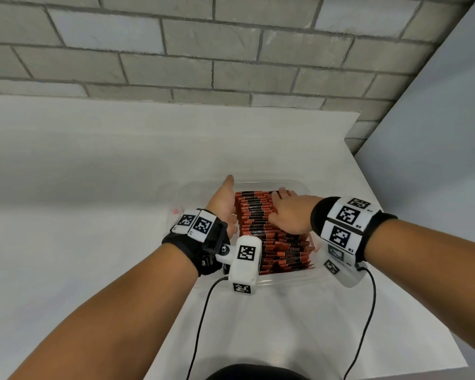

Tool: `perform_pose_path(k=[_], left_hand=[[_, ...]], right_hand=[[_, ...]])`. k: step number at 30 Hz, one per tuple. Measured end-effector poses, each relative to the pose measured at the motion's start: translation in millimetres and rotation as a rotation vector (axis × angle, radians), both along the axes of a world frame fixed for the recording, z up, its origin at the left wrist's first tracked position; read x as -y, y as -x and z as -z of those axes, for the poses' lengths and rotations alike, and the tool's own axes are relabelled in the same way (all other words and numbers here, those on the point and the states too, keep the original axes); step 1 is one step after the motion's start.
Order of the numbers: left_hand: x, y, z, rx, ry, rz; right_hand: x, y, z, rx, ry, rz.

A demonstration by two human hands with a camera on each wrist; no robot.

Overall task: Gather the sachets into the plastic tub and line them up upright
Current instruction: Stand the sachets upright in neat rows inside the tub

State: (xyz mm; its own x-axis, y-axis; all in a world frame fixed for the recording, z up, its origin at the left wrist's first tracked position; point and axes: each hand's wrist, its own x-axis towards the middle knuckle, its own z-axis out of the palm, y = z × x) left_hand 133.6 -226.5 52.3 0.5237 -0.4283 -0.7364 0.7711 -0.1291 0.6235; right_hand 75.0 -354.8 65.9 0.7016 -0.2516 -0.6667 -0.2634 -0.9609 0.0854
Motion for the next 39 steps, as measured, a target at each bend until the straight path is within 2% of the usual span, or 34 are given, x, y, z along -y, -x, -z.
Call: perform_pose_path(k=[6, 10, 14, 21, 25, 30, 34, 39], left_hand=[[-1, -3, 5, -0.002, -0.005, 0.006], [0, -2, 7, 0.000, 0.072, -0.003], [0, -2, 8, 0.002, 0.064, -0.022], [0, -4, 11, -0.006, 0.033, 0.000], [-15, -8, 8, -0.046, -0.020, 0.082], [-38, 14, -6, -0.132, -0.044, 0.177], [-38, 34, -2, -0.175, -0.062, 0.174], [-36, 34, 2, -0.117, -0.130, 0.185]], right_hand=[[1, -6, 6, -0.005, -0.001, 0.020], [-3, -6, 10, 0.011, 0.038, 0.011], [-2, -7, 9, 0.110, 0.040, 0.040], [-1, -8, 7, 0.119, 0.014, 0.047], [-8, 11, -16, 0.097, -0.119, -0.031], [-30, 64, -34, -0.036, -0.273, -0.198], [-40, 73, -26, -0.078, -0.277, -0.248], [-39, 73, -25, -0.043, -0.266, -0.211]])
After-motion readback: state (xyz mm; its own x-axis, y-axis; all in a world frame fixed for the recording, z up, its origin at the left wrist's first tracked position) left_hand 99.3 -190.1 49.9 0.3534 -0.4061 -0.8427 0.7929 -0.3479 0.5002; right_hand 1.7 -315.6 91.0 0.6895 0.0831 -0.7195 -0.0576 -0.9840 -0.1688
